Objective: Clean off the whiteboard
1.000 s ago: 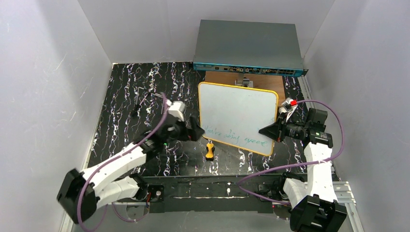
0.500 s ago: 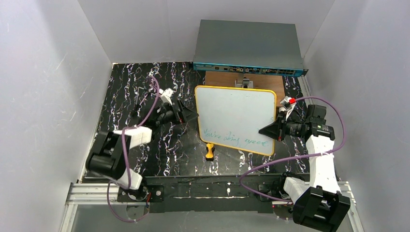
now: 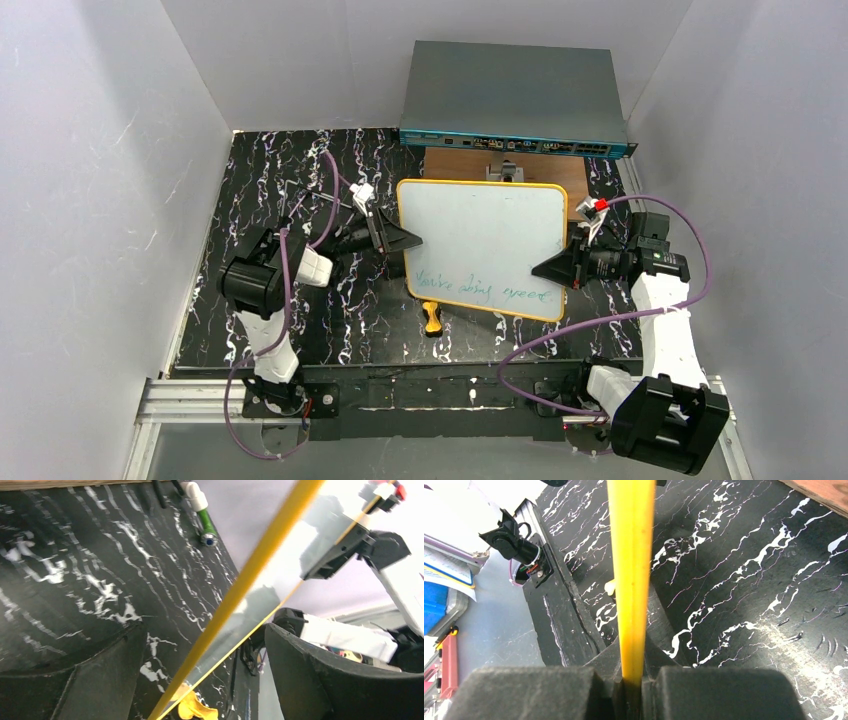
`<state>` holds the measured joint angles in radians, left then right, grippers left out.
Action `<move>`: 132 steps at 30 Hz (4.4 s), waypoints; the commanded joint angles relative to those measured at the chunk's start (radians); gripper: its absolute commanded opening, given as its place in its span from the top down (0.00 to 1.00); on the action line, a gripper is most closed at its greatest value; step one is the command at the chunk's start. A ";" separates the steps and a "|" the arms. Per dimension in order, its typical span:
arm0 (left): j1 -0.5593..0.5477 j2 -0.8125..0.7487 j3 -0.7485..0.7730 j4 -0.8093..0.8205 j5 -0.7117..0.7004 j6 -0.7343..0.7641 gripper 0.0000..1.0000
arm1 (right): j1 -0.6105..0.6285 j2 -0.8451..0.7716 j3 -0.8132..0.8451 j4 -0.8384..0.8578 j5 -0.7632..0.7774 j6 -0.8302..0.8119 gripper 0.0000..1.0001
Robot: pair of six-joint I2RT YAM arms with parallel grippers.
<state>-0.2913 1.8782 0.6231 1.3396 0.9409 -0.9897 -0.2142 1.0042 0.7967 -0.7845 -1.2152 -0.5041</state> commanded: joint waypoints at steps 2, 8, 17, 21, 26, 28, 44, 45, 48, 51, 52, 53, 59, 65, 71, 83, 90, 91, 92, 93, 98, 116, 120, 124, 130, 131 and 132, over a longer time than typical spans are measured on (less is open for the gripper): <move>-0.025 -0.028 0.048 0.205 0.097 -0.042 0.22 | 0.006 -0.002 0.074 0.050 -0.170 0.017 0.99; -0.035 -0.099 0.045 0.207 0.134 -0.061 0.41 | 0.006 0.023 0.111 0.046 -0.204 0.053 0.99; -0.036 -0.211 0.030 0.206 0.149 -0.089 0.92 | 0.001 0.051 0.151 0.049 -0.225 0.114 0.99; -0.035 -0.278 0.020 0.207 0.140 -0.112 1.00 | -0.005 0.051 0.161 0.054 -0.221 0.139 0.99; -0.030 -0.394 -0.006 0.205 0.129 -0.186 1.00 | -0.020 0.069 0.198 0.024 -0.221 0.160 0.79; -0.020 -0.440 -0.023 0.197 0.116 -0.212 1.00 | -0.023 0.078 0.208 -0.003 -0.226 0.147 0.63; 0.063 -0.814 -0.083 -0.503 0.034 0.128 1.00 | -0.056 0.099 0.214 -0.013 -0.133 0.146 0.34; 0.067 -0.825 -0.088 -0.513 0.027 0.132 1.00 | -0.058 0.101 0.220 -0.012 -0.114 0.148 0.34; 0.086 -0.852 -0.099 -0.513 0.001 0.120 1.00 | -0.085 0.103 0.243 -0.018 -0.080 0.145 0.32; 0.113 -0.890 -0.094 -0.529 -0.013 0.109 1.00 | -0.127 0.105 0.291 -0.055 -0.072 0.111 0.29; 0.120 -0.907 -0.090 -0.545 -0.015 0.111 1.00 | -0.143 0.108 0.308 -0.072 -0.070 0.095 0.28; 0.125 -0.924 -0.087 -0.564 -0.020 0.116 1.00 | -0.156 0.114 0.326 -0.095 -0.070 0.073 0.27; 0.135 -1.021 -0.084 -0.696 -0.074 0.178 1.00 | -0.178 0.137 0.399 -0.317 -0.071 -0.146 0.26; 0.135 -1.082 -0.080 -0.814 -0.136 0.290 1.00 | -0.005 0.148 0.396 -0.701 -0.084 -0.654 0.29; 0.133 -1.117 -0.082 -0.949 -0.195 0.439 1.00 | 0.385 0.074 0.267 -0.469 0.044 -0.497 0.29; 0.126 -1.177 -0.124 -1.049 -0.368 0.565 1.00 | 1.090 0.383 0.230 0.221 0.694 0.215 0.33; 0.126 -1.200 -0.081 -1.221 -0.414 0.806 1.00 | 1.245 0.470 0.090 0.573 1.059 0.683 0.32; 0.126 -1.207 -0.082 -1.236 -0.433 0.838 1.00 | 1.261 0.490 0.099 0.580 1.111 0.712 0.32; 0.126 -1.218 -0.071 -1.288 -0.490 0.891 1.00 | 1.276 0.516 0.116 0.576 1.144 0.722 0.34; 0.126 -1.232 -0.070 -1.326 -0.518 0.924 1.00 | 1.290 0.528 0.116 0.586 1.169 0.723 0.36; 0.126 -1.266 -0.076 -1.386 -0.553 0.960 1.00 | 1.297 0.581 0.127 0.629 1.321 0.729 0.36; 0.126 -1.290 -0.094 -1.380 -0.477 0.936 1.00 | 1.292 0.625 0.134 0.598 1.308 0.593 0.81; 0.126 -1.276 -0.093 -1.379 -0.420 0.865 1.00 | 1.226 0.511 0.099 0.568 1.194 0.465 0.96; 0.126 -1.265 -0.088 -1.394 -0.340 0.750 1.00 | 1.070 0.352 0.116 0.396 0.916 0.279 0.99; 0.124 -1.284 -0.112 -1.391 -0.253 0.577 1.00 | 0.791 0.114 0.105 0.251 0.640 0.096 0.99; 0.122 -1.282 -0.114 -1.393 -0.244 0.556 1.00 | 0.758 0.087 0.099 0.255 0.633 0.091 0.99; 0.121 -1.280 -0.117 -1.393 -0.237 0.535 1.00 | 0.729 0.065 0.092 0.262 0.631 0.090 0.99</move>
<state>-0.1612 0.5945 0.5293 0.0143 0.5774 -0.3233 0.6083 1.1549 0.8902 -0.4496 -0.4095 -0.2951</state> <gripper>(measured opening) 0.047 0.074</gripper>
